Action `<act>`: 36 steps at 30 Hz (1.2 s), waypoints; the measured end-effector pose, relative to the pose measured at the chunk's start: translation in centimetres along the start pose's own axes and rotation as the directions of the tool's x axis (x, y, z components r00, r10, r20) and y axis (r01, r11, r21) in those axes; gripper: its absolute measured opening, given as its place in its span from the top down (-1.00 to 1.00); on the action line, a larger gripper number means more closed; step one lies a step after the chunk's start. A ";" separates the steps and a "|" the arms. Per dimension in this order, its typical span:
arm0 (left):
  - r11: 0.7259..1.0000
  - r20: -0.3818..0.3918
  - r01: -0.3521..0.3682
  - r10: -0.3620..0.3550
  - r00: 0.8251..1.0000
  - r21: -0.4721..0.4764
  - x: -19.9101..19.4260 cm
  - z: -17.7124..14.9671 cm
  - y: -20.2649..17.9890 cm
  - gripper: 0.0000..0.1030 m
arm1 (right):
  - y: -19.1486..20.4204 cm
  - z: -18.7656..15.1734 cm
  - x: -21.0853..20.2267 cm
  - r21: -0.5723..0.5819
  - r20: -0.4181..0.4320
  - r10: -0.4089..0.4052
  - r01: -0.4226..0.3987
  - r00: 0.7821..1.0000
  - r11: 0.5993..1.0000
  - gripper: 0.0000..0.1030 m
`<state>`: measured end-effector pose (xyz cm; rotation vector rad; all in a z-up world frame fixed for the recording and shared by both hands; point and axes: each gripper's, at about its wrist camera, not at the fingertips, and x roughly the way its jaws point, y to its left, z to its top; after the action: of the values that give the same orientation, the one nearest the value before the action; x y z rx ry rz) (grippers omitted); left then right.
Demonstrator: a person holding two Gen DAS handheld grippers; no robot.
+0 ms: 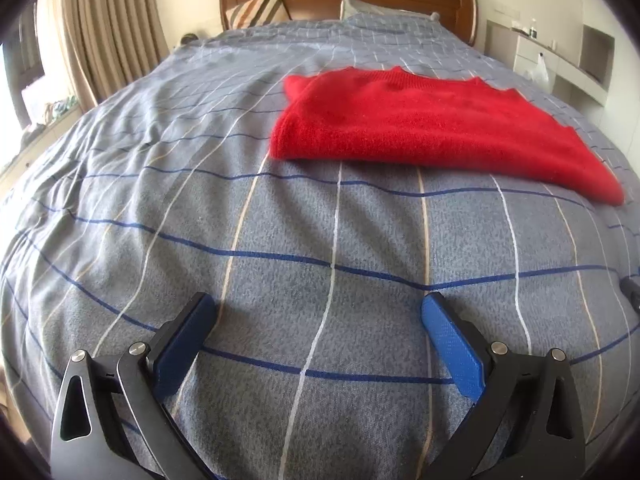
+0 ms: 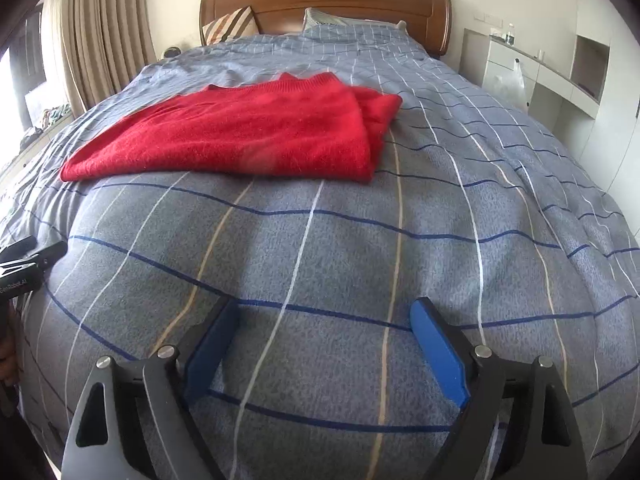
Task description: Fold small clothes
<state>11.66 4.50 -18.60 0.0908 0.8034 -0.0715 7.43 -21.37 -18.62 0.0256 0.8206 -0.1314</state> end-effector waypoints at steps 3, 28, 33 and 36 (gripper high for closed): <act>1.000 0.010 -0.004 0.004 1.000 0.004 -0.1 -0.3 -0.2 -0.99 | 0.0 0.3 0.4 -0.003 -0.020 -0.016 0.016 1.000 1.000 -0.82; 1.000 -0.047 0.002 -0.001 0.999 0.022 -2.0 0.6 0.3 -0.99 | -1.4 1.8 0.1 0.035 -0.083 0.068 -0.065 0.994 0.997 -0.88; 0.999 0.061 0.003 -0.001 0.998 -0.040 -4.2 1.7 2.9 -0.99 | -7.9 9.4 0.2 0.248 0.067 0.242 -0.251 0.968 0.936 -0.79; 0.993 0.072 0.018 -0.009 0.997 -0.115 -3.8 0.8 4.2 -0.99 | -10.4 13.3 4.8 0.360 0.027 0.324 -0.311 0.946 0.880 -0.77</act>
<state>10.05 8.72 -15.06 -0.0263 0.7357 -0.0406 18.99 -33.20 -12.74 0.5102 0.8068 0.0322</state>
